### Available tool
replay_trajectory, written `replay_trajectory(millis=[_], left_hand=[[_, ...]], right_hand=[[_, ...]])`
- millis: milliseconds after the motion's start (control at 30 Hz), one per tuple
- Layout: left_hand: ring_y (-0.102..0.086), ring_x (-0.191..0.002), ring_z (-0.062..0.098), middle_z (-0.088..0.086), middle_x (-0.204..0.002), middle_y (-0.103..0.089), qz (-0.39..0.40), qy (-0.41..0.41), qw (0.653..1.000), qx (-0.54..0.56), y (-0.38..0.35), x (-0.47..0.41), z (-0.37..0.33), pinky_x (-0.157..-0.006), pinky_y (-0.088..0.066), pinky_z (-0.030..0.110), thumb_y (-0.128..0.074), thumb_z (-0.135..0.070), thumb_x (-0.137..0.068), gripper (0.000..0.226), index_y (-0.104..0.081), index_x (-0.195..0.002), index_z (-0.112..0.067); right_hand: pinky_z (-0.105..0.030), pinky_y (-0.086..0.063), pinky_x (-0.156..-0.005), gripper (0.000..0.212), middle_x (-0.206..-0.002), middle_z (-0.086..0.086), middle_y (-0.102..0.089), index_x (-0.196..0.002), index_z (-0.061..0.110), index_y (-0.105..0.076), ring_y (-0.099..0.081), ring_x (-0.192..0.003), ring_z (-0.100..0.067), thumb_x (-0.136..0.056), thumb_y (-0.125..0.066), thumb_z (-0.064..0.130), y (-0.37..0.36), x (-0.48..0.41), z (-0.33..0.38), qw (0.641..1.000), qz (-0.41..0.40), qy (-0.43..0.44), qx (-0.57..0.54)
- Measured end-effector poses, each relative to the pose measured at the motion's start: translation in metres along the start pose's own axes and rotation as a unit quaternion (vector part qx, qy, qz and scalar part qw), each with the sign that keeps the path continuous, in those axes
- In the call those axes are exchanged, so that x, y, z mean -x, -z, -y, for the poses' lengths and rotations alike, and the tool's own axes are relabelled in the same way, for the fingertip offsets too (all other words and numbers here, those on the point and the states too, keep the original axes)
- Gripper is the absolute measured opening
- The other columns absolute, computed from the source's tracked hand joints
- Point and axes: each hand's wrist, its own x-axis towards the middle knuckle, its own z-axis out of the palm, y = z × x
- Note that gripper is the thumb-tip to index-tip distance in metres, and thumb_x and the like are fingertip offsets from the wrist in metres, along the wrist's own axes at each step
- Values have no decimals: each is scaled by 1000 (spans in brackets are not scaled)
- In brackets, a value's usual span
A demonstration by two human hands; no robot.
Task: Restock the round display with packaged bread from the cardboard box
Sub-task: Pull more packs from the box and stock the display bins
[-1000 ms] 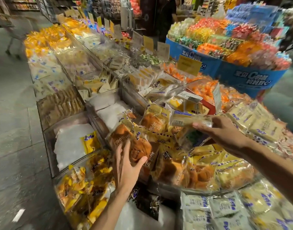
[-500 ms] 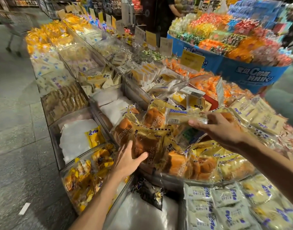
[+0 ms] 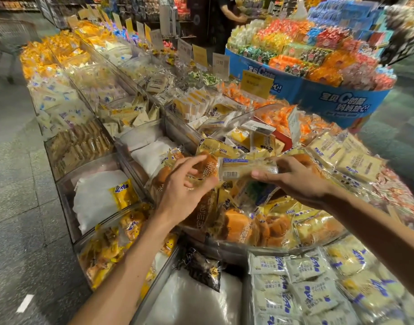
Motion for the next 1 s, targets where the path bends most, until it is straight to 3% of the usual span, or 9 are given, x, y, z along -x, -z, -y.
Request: replay_trajectory(millis=[100, 267, 400, 533, 633, 733, 800, 933, 1000], left_hand=[[-43, -126, -2, -21, -135, -44, 118, -122, 983, -71, -11, -12, -32, -105, -38, 24, -82, -40, -76, 68, -48, -135, -45], [-54, -109, 0, -14, -120, -60, 115, -166, 971, -130, -37, -18, -53, -98, -44, 28, -74, -28, -87, 45, -62, -130, -29], [-66, -90, -2, -15, -105, -67, 129, -78, 988, -32, -62, -3, -70, -78, -50, 16, -63, -26, -95, 21, -65, -115, -32], [-68, -64, 18, 2, -79, -74, 123, 89, 976, 154, -102, 13, -92, -71, -54, 40, -58, -23, -95, 12, -67, -103, -21], [-63, -65, 20, 8, -66, -68, 133, 171, 958, 189, -140, 24, -107, -77, -48, 41, -55, -32, -95, 25, -67, -111, -16], [-61, -62, 18, 7, -64, -66, 158, 216, 940, 213, -186, 37, -119, -64, -53, 30, -54, -42, -90, 39, -64, -117, -15], [-60, -59, 18, 8, -66, -65, 154, 246, 928, 235, -221, 48, -125, -56, -55, 27, -63, -42, -81, 47, -64, -118, -13], [-63, -61, 20, 10, -73, -68, 138, 298, 911, 250, -294, 80, -130, -55, -54, 28, -69, -30, -77, 50, -62, -123, -11], [-66, -65, 24, 14, -76, -70, 127, 335, 892, 276, -321, 98, -135, -55, -54, 28, -69, -28, -78, 49, -61, -123, -9]], right_hand=[[-31, -59, -73, 48, -102, -5, -74, -107, 4, -64, -71, -93, -16, -71, -73, 35, 7, 6, 5, 1000, 22, -10, -5], [-51, -57, -82, 67, -108, -9, -74, -114, 9, -64, -69, -99, -32, -63, -87, 45, 33, 30, -2, 997, 50, -44, -32], [-35, -60, -75, 94, -115, -12, -72, -121, 5, -59, -71, -95, -27, -47, -97, 47, 64, 59, -17, 987, 69, -66, -129], [-31, -59, -81, 101, -124, -17, -67, -132, 5, -53, -69, -108, -27, -47, -100, 30, 100, 94, -44, 981, 74, -75, -162], [-16, -56, -67, 61, -108, -4, -69, -138, -1, -47, -74, -85, -7, -82, -63, -19, 130, 127, -65, 976, 34, -70, -204], [-24, -59, -77, 67, -103, -12, -71, -136, -2, -47, -75, -73, -16, -78, -44, -34, 169, 161, -97, 970, 37, -65, -232], [-26, -60, -79, 73, -97, -19, -73, -135, 0, -49, -74, -71, -18, -71, -45, -36, 198, 177, -126, 967, 36, -68, -245], [-13, -54, -60, 49, -102, -7, -67, -129, 6, -56, -72, -72, -4, -85, -60, -16, 241, 211, -175, 970, -15, -88, -226], [-22, -60, -66, 51, -106, -18, -66, -124, 2, -56, -72, -84, -22, -76, -71, -2, 254, 221, -198, 956, -17, -108, -273]])
